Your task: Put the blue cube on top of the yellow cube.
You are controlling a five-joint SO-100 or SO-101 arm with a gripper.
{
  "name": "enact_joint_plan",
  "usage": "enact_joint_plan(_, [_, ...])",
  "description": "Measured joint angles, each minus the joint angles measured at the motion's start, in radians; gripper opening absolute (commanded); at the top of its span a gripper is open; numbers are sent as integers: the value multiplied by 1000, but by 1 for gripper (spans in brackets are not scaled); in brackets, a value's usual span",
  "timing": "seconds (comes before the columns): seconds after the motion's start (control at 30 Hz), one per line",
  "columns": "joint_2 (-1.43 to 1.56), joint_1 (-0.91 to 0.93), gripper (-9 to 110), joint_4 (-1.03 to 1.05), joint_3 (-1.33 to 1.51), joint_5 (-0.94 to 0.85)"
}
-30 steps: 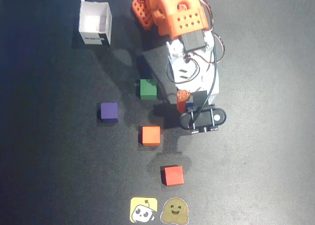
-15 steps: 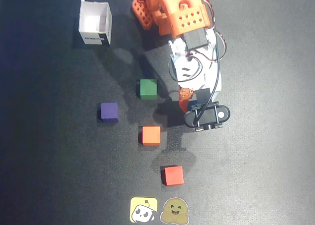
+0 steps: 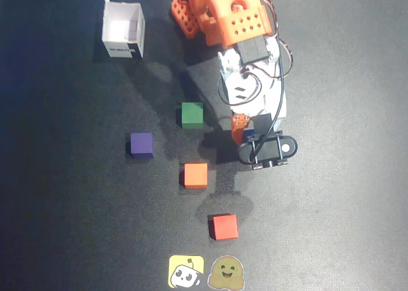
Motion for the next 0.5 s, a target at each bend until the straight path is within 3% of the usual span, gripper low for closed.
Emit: enact_joint_plan(0.5, [3, -9, 22, 0, 14, 25])
